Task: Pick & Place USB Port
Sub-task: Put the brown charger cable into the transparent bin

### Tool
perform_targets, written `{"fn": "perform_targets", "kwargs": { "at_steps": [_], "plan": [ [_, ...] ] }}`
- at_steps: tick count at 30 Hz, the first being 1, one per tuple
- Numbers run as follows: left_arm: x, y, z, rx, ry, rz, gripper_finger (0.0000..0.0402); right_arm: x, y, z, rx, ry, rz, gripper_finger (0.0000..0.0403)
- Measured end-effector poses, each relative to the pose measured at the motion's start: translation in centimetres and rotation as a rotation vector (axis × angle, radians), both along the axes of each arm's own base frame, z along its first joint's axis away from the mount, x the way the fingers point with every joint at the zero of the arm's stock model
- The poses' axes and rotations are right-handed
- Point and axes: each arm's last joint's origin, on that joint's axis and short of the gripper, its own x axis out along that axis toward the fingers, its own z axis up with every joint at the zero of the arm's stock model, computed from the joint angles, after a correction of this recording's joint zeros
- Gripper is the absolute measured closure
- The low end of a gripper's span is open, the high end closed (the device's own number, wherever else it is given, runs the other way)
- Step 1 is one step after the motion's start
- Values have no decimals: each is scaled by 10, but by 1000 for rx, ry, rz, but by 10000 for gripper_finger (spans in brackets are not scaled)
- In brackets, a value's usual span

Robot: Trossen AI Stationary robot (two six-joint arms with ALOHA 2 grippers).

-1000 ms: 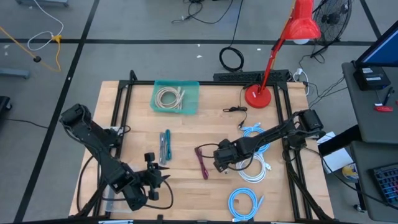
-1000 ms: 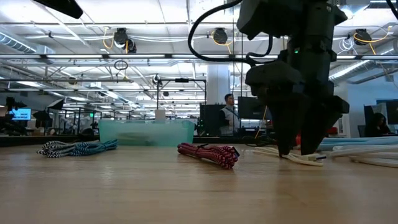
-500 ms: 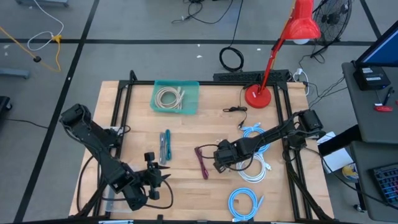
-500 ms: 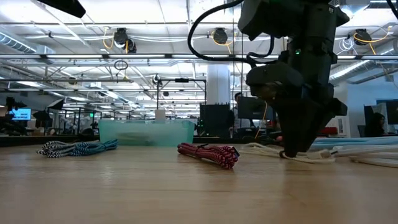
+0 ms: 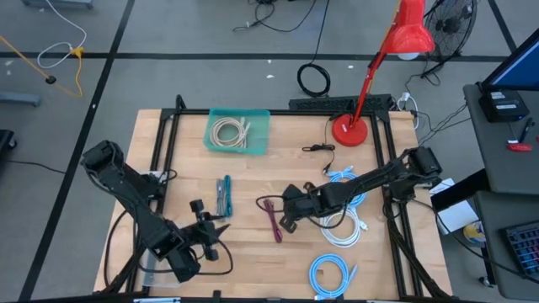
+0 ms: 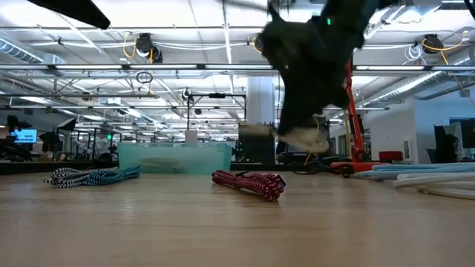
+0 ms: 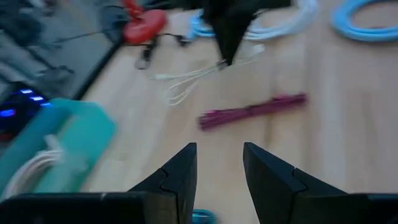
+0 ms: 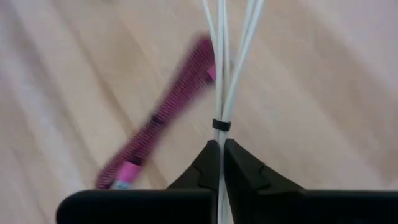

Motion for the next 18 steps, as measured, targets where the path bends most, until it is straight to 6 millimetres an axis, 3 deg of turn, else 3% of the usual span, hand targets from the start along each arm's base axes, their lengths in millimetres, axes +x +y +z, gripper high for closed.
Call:
{"fn": "perform_targets", "kwargs": {
  "at_steps": [7, 12, 18],
  "plan": [
    [-14, 26, 0, 130, -44, 182, 270, -1, 9, 69, -305, -308, 73, 402],
    [-13, 54, 3, 114, -144, 385, 270, -6, 23, 102, -534, -477, 119, 402],
    [-3, 118, 16, 181, -195, 705, 270, 0, 28, 119, -683, -596, 197, 402]
  ]
}}
